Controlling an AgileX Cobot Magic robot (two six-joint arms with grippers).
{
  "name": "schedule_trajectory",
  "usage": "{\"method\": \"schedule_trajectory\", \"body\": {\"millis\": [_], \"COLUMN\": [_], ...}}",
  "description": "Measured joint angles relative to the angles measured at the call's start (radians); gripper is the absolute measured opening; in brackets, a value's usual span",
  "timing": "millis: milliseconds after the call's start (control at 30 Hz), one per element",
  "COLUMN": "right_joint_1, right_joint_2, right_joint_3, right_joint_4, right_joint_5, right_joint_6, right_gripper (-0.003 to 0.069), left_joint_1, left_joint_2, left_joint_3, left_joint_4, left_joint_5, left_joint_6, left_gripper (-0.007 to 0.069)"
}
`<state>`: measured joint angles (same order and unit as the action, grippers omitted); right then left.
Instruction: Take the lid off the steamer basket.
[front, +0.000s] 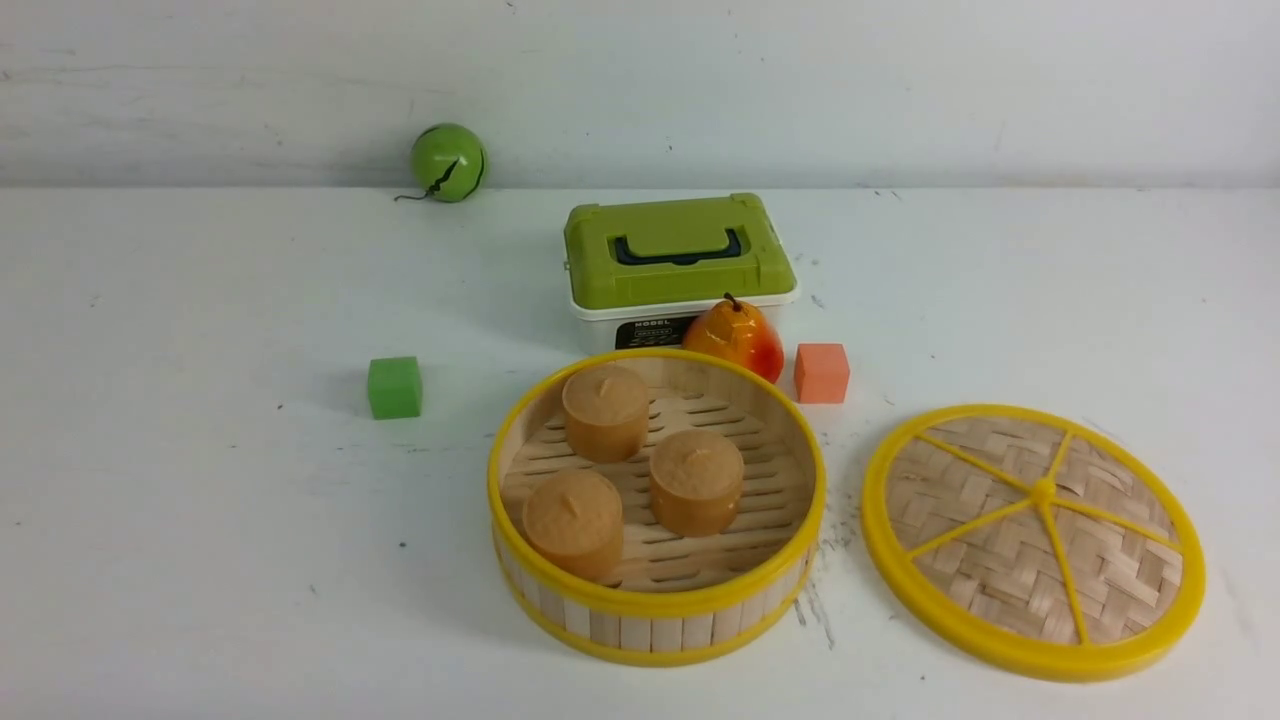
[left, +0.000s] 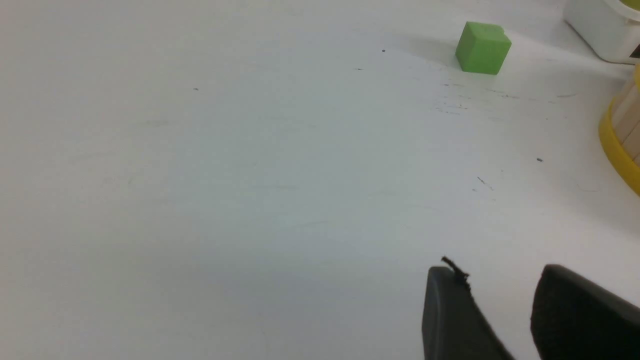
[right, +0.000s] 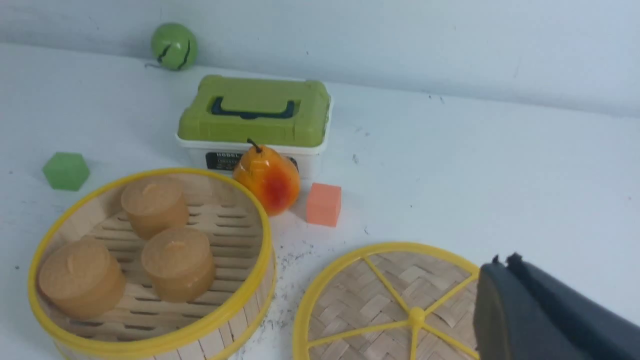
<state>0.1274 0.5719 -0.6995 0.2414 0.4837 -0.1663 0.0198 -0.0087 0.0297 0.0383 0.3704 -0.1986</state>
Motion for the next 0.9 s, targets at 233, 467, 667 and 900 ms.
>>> {"method": "schedule_trajectory", "body": {"millis": [233, 467, 667, 900], "right_joint_1": [0.000, 0.075, 0.090, -0.035], "right_joint_2": [-0.027, -0.035, -0.089, -0.286], "right_joint_3": [0.000, 0.048, 0.296, 0.627], "right_joint_4": [0.001, -0.028, -0.070, -0.085], "right_joint_5": [0.001, -0.072, -0.458, -0.557], "right_joint_6": [0.000, 0.000, 0.007, 0.119], "right_gripper": [-0.0018, -0.0018, -0.0018, -0.0016], "left_joint_1": [0.000, 0.000, 0.000, 0.000], "left_joint_2": [0.000, 0.000, 0.000, 0.000], "left_joint_3": [0.000, 0.000, 0.000, 0.000], "left_joint_4": [0.000, 0.000, 0.000, 0.000], "left_joint_5": [0.000, 0.000, -0.001, 0.000], "left_joint_6": [0.000, 0.000, 0.000, 0.000], "left_gripper": [0.0239, 0.0239, 0.0239, 0.0239]}}
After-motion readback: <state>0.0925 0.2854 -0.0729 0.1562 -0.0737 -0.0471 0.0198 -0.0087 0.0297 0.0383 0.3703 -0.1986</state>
